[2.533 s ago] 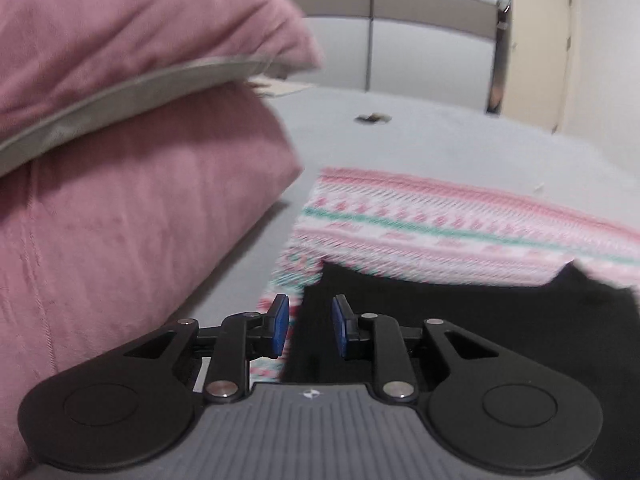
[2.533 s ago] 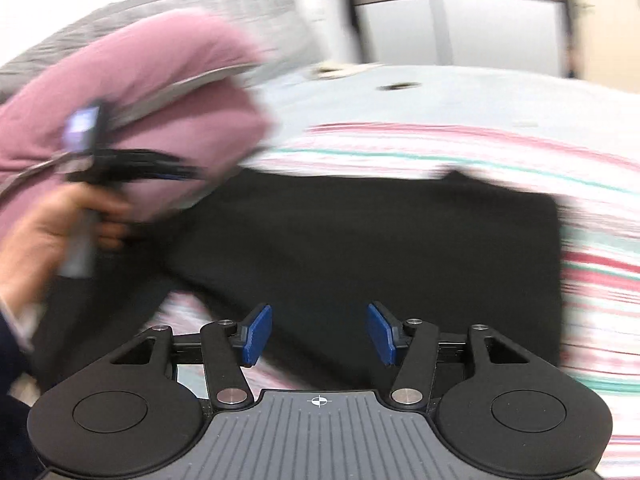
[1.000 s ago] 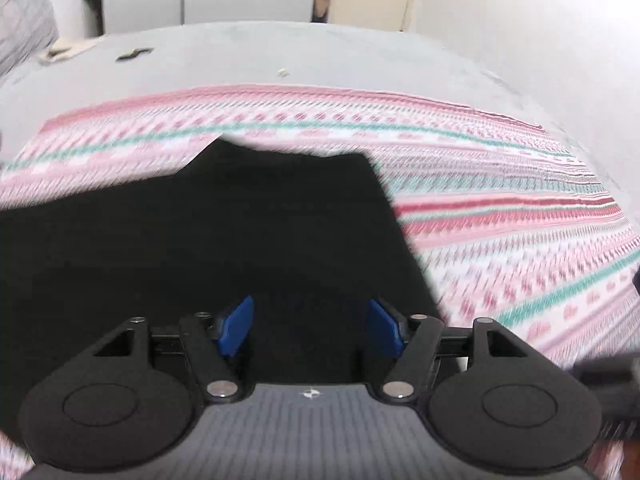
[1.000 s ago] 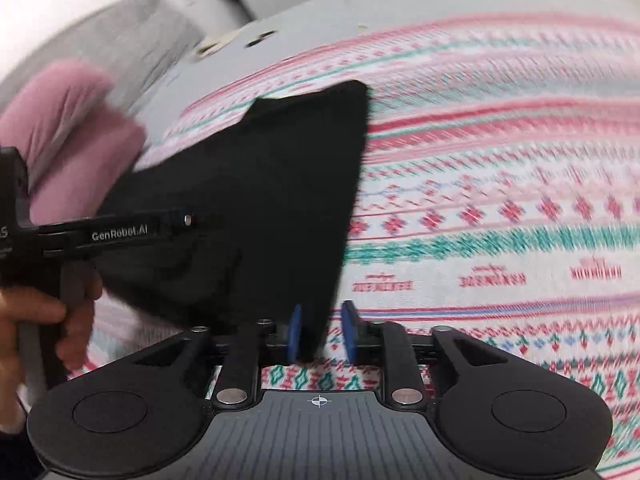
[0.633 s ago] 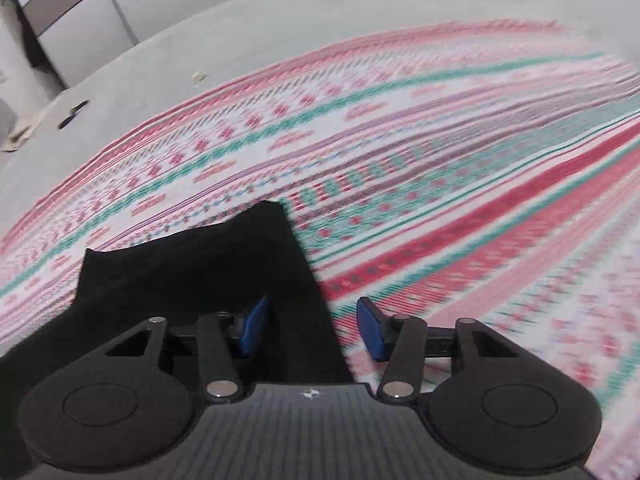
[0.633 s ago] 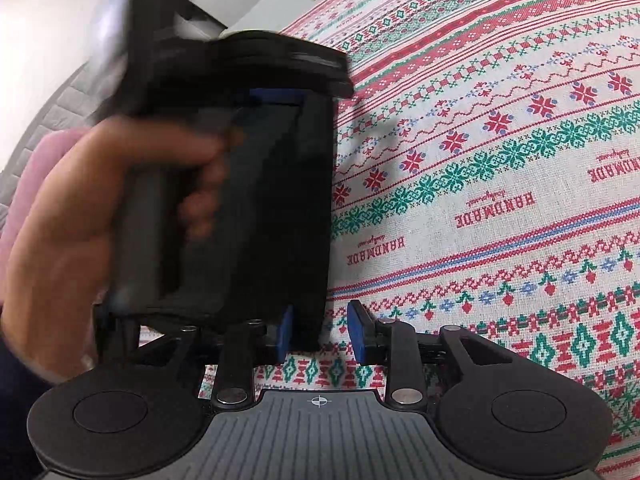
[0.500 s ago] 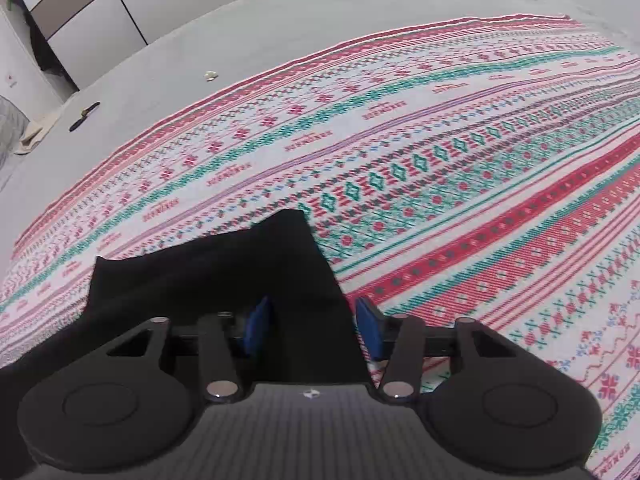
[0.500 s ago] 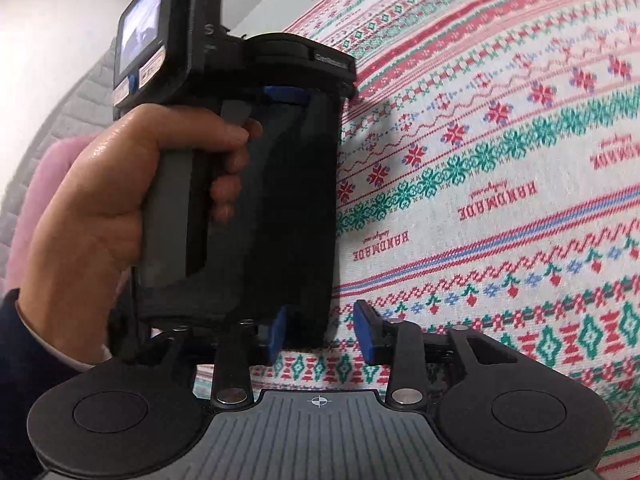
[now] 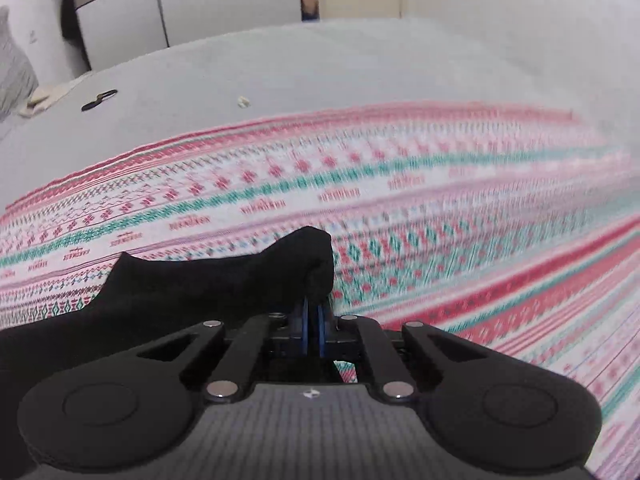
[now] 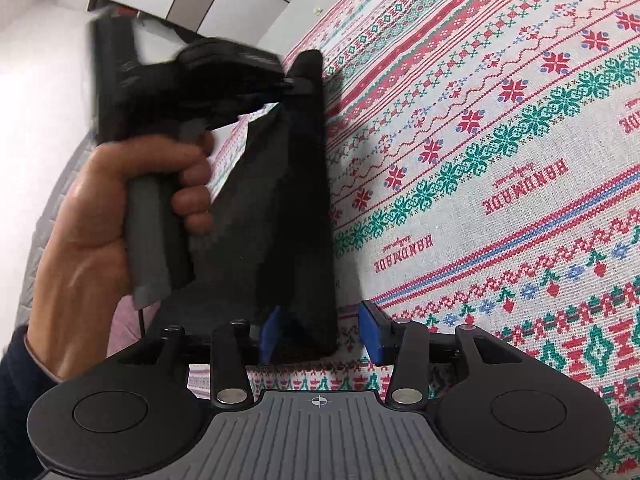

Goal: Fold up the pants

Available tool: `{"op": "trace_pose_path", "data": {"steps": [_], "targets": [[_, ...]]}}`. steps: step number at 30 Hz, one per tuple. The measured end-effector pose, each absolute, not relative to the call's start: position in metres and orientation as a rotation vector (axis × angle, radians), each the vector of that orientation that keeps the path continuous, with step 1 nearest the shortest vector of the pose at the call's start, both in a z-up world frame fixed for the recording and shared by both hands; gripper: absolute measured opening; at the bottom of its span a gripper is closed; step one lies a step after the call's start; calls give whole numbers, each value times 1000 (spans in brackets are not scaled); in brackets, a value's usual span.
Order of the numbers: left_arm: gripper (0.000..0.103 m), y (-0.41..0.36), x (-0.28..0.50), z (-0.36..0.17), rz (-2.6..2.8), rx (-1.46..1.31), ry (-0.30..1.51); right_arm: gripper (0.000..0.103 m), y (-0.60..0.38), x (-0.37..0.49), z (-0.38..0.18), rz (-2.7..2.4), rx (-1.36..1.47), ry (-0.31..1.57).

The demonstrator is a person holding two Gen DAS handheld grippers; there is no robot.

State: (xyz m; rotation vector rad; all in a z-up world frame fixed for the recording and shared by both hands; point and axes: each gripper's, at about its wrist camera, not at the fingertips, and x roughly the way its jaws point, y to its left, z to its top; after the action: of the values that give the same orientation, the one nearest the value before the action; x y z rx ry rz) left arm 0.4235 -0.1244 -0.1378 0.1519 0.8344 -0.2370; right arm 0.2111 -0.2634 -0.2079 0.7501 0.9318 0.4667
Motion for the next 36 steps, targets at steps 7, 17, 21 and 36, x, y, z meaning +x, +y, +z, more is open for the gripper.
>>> {"op": "trace_pose_path", "data": {"steps": [7,17,21,36], "targets": [[22,-98,428,-124,-206,40,833,11,-250,224,-211,485,828,920],[22,-154,433,-114,-164,50,823,9,-257,219,-174,358,703,841],[21,-193,431,-108,-202,2,816,9,-291,208,-157,306,698,803],[22,-391,398,-154,-402,-17,866,9,-461,156,-149,-87,668,792]]}}
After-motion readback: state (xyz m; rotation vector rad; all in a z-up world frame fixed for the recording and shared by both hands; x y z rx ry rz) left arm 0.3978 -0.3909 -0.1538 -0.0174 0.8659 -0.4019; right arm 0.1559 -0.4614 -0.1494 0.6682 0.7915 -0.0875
